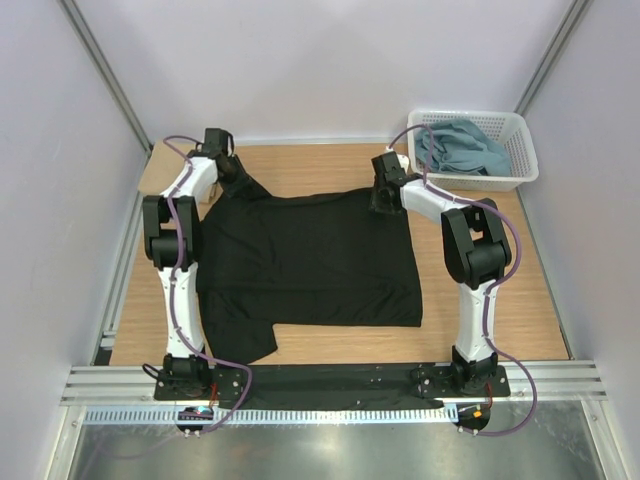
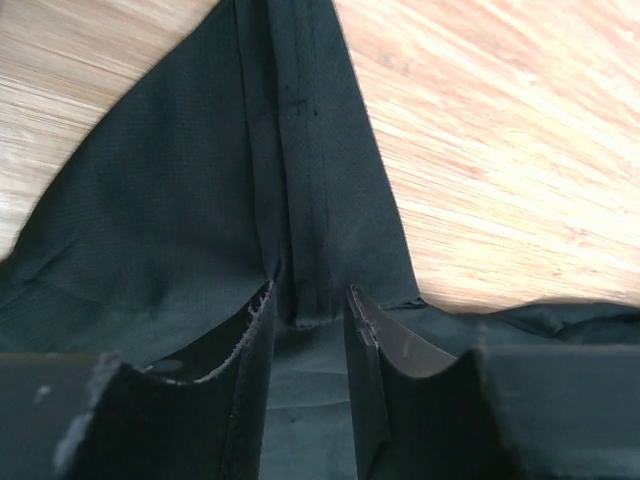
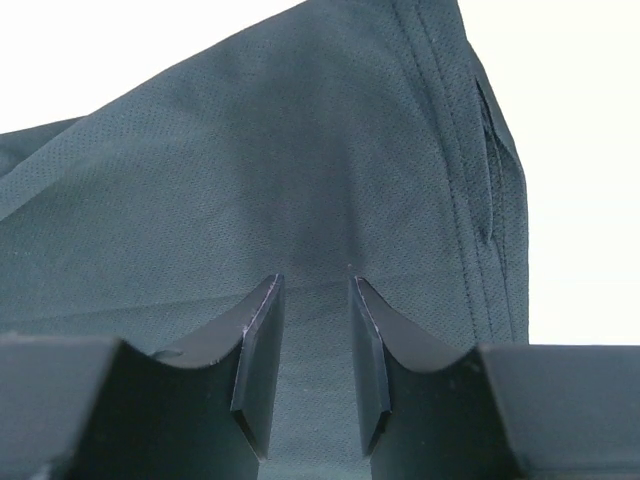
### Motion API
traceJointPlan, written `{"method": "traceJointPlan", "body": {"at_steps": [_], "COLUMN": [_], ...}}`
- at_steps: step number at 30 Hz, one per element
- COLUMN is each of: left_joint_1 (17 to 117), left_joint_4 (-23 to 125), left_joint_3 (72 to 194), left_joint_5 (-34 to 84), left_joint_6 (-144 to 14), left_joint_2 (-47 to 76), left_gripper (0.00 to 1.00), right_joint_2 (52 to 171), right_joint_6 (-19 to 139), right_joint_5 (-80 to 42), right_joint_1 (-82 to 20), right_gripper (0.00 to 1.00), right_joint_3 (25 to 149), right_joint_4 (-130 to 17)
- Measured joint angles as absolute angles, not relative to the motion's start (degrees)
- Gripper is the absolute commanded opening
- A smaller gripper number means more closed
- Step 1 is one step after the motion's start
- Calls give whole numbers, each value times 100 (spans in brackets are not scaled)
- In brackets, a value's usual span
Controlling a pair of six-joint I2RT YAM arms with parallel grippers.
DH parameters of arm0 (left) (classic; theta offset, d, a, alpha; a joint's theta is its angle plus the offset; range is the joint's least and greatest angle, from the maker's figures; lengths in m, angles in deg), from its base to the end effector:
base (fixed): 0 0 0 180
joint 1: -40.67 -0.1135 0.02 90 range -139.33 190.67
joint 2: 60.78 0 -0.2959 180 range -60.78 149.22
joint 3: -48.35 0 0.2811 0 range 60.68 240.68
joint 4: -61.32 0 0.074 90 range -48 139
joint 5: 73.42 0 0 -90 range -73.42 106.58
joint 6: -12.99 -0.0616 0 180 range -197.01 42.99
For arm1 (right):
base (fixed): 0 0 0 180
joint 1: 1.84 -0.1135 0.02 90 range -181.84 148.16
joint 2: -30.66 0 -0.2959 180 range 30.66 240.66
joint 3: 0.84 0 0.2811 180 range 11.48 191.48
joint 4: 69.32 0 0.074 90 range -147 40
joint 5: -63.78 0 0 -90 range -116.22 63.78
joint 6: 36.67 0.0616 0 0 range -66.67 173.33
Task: Fold and stack the t-shirts
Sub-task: Flatten the tshirt out
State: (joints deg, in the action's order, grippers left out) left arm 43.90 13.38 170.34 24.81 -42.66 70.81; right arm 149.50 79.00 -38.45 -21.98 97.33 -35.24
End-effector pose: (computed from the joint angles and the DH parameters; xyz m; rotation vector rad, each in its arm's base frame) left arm 0.5646 -0.0407 0.1740 -0.6496 2.5374 -0.4239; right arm 0.4769 0.1610 0.1639 0.2051 2.4876 0.0623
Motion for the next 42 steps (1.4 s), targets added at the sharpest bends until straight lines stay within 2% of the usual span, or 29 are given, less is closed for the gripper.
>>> {"method": "traceJointPlan", "body": {"at_steps": [3,5,6,7,9,24,27,28,29,34,37,42], "left_joint_1": [4390,4390,4390,4387,4390,4641,4715,4742,4774,4930,4973,4943], "left_joint_4": [1345,1343,1345,1347,1356,2230,2682,2901,3058,3266,3091,2372], "left_joint_3": [17065,17190,17233,17277,17318,17249,17283,17321,17493,19310,19139,18180], "left_joint_5": [2583,2719,2712,2739,2752,2756,2857,2962,3088,3366,3241,2686], "left_joint_6": [-4209,-4133,-4124,-4113,-4089,-3886,-3726,-3661,-3628,-3849,-4196,-4889], "left_joint_2": [7260,7393,7421,7446,7478,7476,7478,7502,7599,8468,8182,7054], "left_gripper": [31,26,20,7,0,0,11,22,26,44,43,44], "right_joint_2": [14950,14950,14950,14950,14950,14950,14950,14950,14950,14950,14942,14920], "right_joint_6": [7900,7900,7900,7900,7900,7900,7898,7898,7898,7900,7900,7898], "right_joint_5": [-3845,-3845,-3845,-3845,-3845,-3843,-3845,-3847,-3847,-3847,-3847,-3875], "right_joint_1": [-2198,-2198,-2198,-2198,-2198,-2198,-2198,-2198,-2198,-2198,-2198,-2198], "right_gripper": [38,38,38,37,37,36,36,36,36,36,36,37], "right_joint_3": [9733,9733,9733,9733,9726,9536,9536,9536,9536,9536,9536,9538], "right_joint_4": [-3548,-3555,-3557,-3555,-3557,-3575,-3572,-3572,-3570,-3557,-3553,-3448]}}
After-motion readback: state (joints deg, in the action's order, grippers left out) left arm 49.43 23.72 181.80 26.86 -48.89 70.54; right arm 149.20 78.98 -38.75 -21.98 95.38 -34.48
